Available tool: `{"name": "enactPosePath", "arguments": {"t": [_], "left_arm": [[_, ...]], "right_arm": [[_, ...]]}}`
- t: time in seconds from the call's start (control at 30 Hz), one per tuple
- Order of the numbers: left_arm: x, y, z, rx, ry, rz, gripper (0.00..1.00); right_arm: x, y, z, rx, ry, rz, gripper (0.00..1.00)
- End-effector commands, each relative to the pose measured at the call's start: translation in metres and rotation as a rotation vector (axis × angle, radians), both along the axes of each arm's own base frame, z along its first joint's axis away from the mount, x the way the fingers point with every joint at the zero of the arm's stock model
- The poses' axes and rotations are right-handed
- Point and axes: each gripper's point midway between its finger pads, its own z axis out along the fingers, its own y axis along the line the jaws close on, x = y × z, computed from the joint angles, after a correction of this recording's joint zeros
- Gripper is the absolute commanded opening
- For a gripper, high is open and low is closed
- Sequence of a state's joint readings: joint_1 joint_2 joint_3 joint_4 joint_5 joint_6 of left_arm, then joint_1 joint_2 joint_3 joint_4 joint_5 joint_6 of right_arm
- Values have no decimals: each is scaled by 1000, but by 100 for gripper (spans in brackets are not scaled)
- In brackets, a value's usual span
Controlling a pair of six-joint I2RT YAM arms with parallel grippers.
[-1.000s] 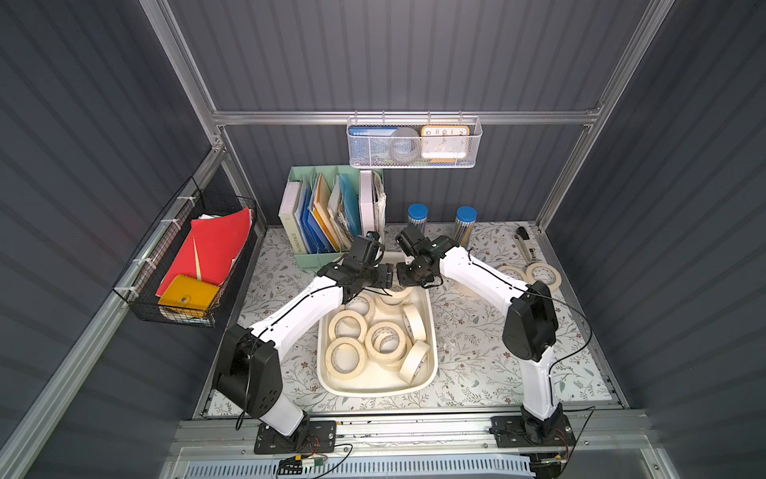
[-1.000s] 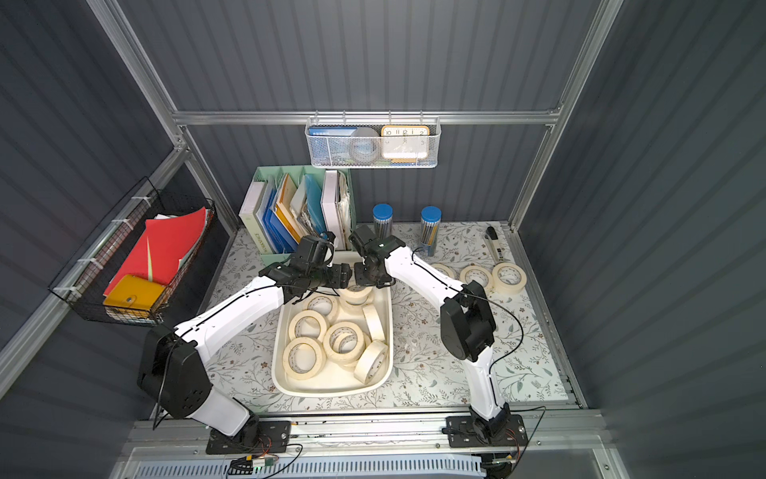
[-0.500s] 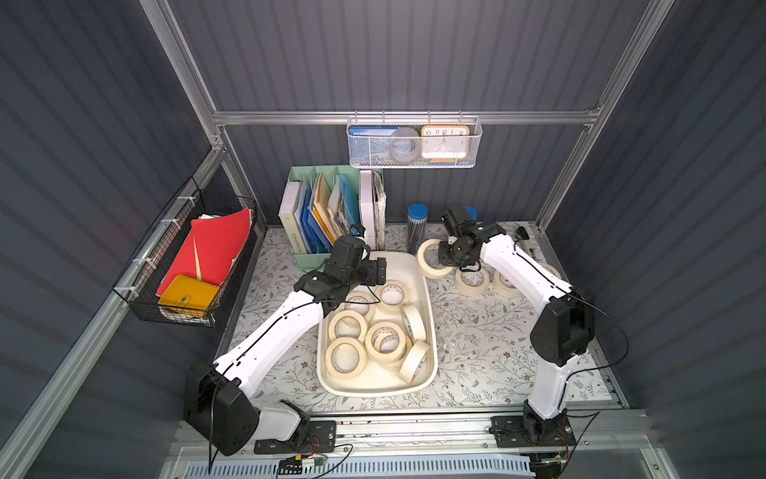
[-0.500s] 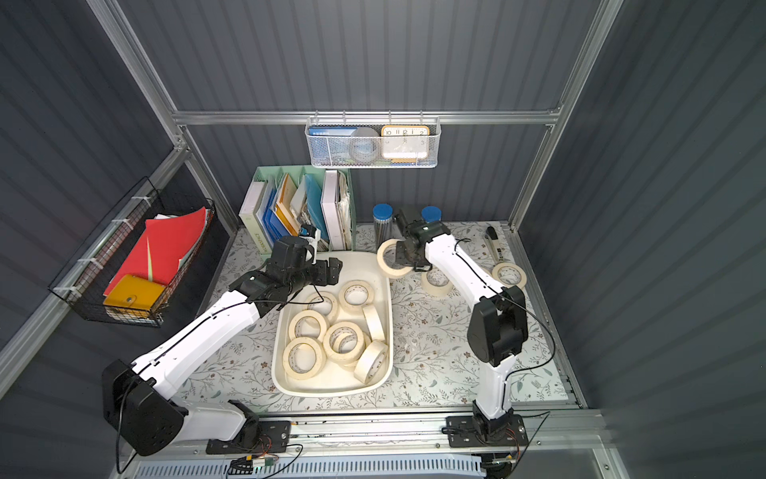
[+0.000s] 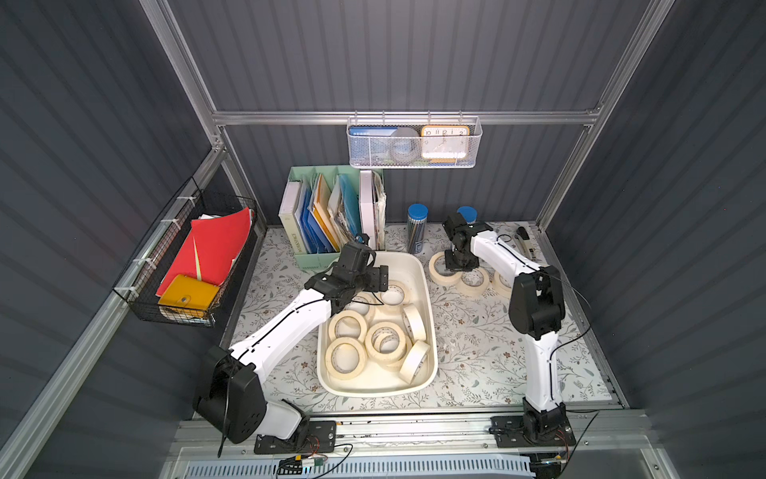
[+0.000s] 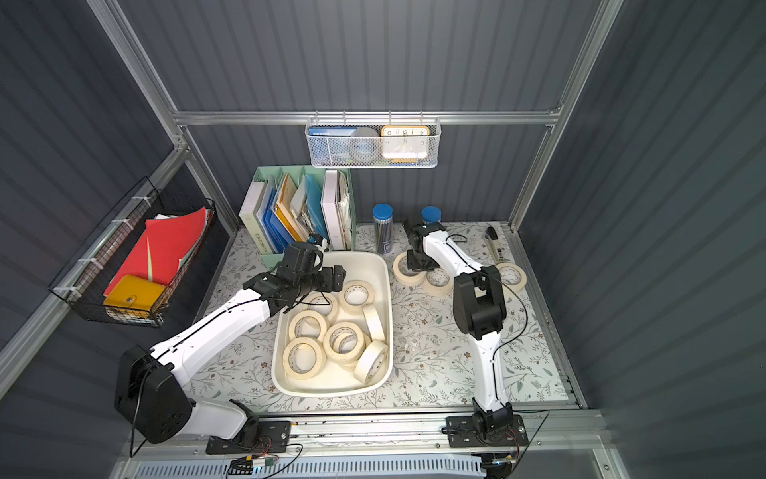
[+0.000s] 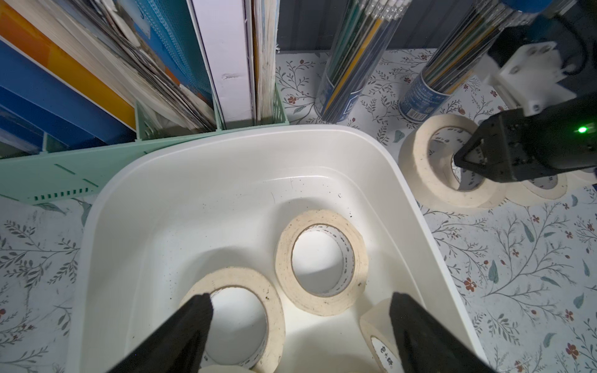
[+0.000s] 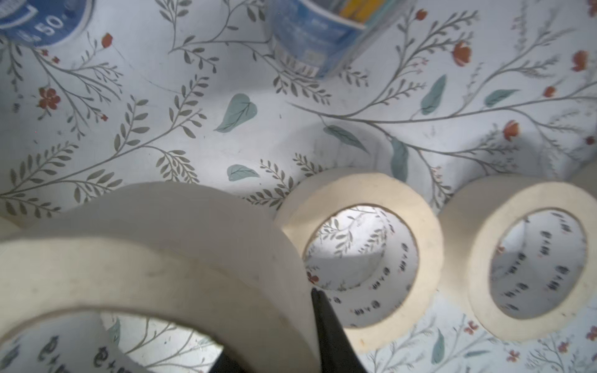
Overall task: Take out the art tape in the storage box
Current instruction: Pick up the art tape from the storage box, then place the art tape at the center of the board.
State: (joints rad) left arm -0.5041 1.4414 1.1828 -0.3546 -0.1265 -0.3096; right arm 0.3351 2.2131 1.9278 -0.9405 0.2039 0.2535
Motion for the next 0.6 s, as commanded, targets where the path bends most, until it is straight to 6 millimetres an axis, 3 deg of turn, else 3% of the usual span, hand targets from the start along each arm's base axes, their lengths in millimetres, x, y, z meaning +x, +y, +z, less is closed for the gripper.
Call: {"name": "enactPosePath", "arguments": {"t": [0.0, 0.17, 0.57], "left_arm": [[2, -3, -1, -27, 7, 1, 92], [3, -4, -5, -22, 17, -1, 92], [1, -2, -10, -14, 26, -1, 92]], "right_arm": [[-5, 29, 11, 64, 3, 72, 0], [-11, 53, 0, 168, 17, 93, 0], [-2, 46, -33, 96, 47, 87, 0]]}}
